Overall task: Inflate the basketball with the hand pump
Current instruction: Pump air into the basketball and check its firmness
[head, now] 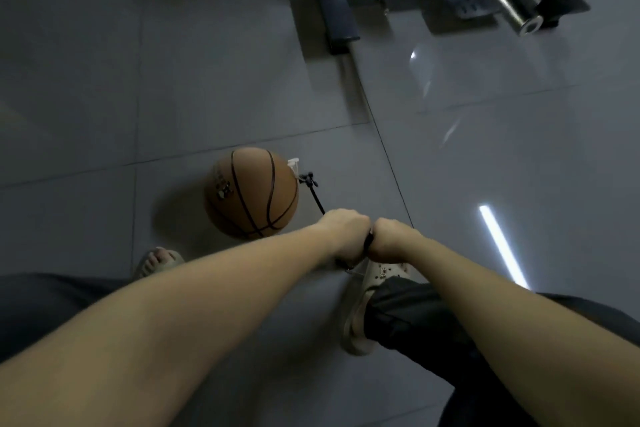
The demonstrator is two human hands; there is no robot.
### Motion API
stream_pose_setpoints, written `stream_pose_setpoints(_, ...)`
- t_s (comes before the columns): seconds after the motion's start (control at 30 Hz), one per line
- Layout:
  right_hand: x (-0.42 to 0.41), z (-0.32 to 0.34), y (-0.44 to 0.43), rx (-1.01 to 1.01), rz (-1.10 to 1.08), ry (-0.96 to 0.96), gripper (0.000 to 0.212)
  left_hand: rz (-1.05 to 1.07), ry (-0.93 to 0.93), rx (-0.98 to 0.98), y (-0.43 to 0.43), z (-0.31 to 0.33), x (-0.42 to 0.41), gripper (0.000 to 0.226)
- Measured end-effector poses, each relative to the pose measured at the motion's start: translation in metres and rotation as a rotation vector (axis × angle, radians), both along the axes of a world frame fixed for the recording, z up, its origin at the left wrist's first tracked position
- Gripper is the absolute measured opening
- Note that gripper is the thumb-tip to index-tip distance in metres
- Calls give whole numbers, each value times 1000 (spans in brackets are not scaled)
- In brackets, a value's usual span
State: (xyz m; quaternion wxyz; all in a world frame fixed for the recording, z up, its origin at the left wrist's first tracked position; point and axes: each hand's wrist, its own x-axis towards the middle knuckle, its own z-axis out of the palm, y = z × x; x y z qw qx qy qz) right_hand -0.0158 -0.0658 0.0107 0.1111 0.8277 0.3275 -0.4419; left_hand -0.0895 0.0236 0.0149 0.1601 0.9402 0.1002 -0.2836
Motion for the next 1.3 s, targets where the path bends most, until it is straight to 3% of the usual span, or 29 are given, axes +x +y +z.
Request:
stream_pose_setpoints(0.07, 11, 30, 9, -49, 35, 50, 4, -29, 10, -7, 8, 24, 6, 15)
stream_pose_setpoints(0.2, 49, 127, 24, 58, -20, 99, 13, 23, -116, -106, 33, 109, 27, 24)
stream_pose_setpoints(0.27, 53, 143, 23, 96, -28, 79, 17, 40, -156, -126, 35, 127, 33, 24)
stream_pose_setpoints(0.37, 33, 99, 15, 80, -62, 42, 11, 56, -122, -90, 23, 91, 21, 23)
stream_pose_setpoints(0.5, -5, 9, -5, 127, -62, -90, 22, 30, -100, -11, 4, 10, -7, 16)
stream_pose_setpoints(0.6, -16, -17, -11, 148, -73, -103, 23, 22, -75, -6, -1, -21, -15, 23)
stream_pose_setpoints(0.83, 0, 32, -5, -28, -21, 4, 27, -15, -3, 9, -6, 20, 1, 16)
stream_pose_setpoints(1.03, 45, 144, 11, 104, -57, 79, 10, 4, -138, -27, 24, 128, 27, 25)
stream_pose_setpoints(1.1, 39, 131, 11, 88, -47, 92, 7, -10, -128, -18, 22, 120, 23, 23)
stream_pose_setpoints(1.3, 8, 7, 1, 91, -4, -21, 20, -10, -107, 48, 4, 7, 2, 18)
